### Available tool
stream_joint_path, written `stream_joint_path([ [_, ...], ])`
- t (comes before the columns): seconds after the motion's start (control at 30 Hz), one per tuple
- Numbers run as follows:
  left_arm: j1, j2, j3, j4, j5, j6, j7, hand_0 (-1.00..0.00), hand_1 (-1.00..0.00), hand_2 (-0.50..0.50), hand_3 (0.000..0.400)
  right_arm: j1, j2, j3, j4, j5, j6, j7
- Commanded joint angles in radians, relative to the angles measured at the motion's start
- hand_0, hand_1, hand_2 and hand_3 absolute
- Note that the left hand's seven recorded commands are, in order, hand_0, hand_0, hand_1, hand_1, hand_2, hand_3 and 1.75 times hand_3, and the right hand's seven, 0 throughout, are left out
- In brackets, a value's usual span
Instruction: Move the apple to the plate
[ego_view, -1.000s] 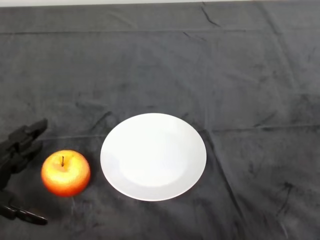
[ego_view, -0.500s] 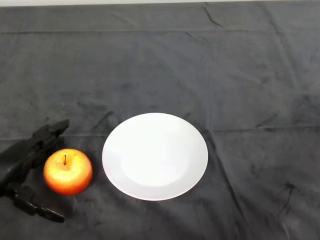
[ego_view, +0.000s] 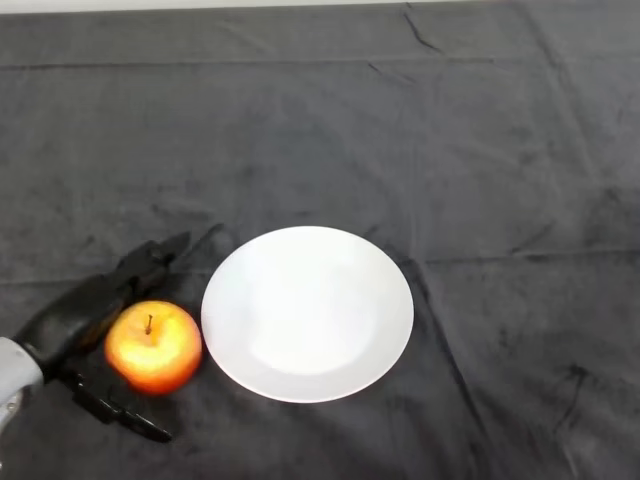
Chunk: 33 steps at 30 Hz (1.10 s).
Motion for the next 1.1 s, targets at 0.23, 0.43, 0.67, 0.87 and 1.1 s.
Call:
stream_joint_path([
  [0.23, -0.033, 0.023, -0.003, 0.06, 0.026, -0.084, 0.036, -1.0, -1.0, 0.0, 0.4, -0.022, -0.019, -0.015, -0.032, 0.0128, -0.006, -0.0095],
  [0.43, -0.032, 0.05, 0.02, 0.089, 0.018, -0.142, 0.046, -1.0, -1.0, 0.0, 0.4, -0.022, -0.019, -0.0152, -0.031, 0.0131, -0.006, -0.0093],
  [0.67, -0.037, 0.105, 0.062, 0.116, 0.0, -0.178, 0.056, -1.0, -1.0, 0.0, 0.4, -0.023, -0.02, -0.0154, -0.03, 0.0134, -0.006, -0.0088],
  [0.87, -0.062, 0.11, 0.081, 0.097, 0.018, -0.157, 0.118, -1.0, -1.0, 0.0, 0.4, -0.023, -0.02, -0.0157, -0.029, 0.0136, -0.006, -0.0083],
  [1.1, -0.114, 0.095, 0.108, 0.069, 0.047, -0.127, 0.238, -1.0, -1.0, 0.0, 0.4, -0.023, -0.02, -0.0158, -0.028, 0.0138, -0.006, -0.0081],
])
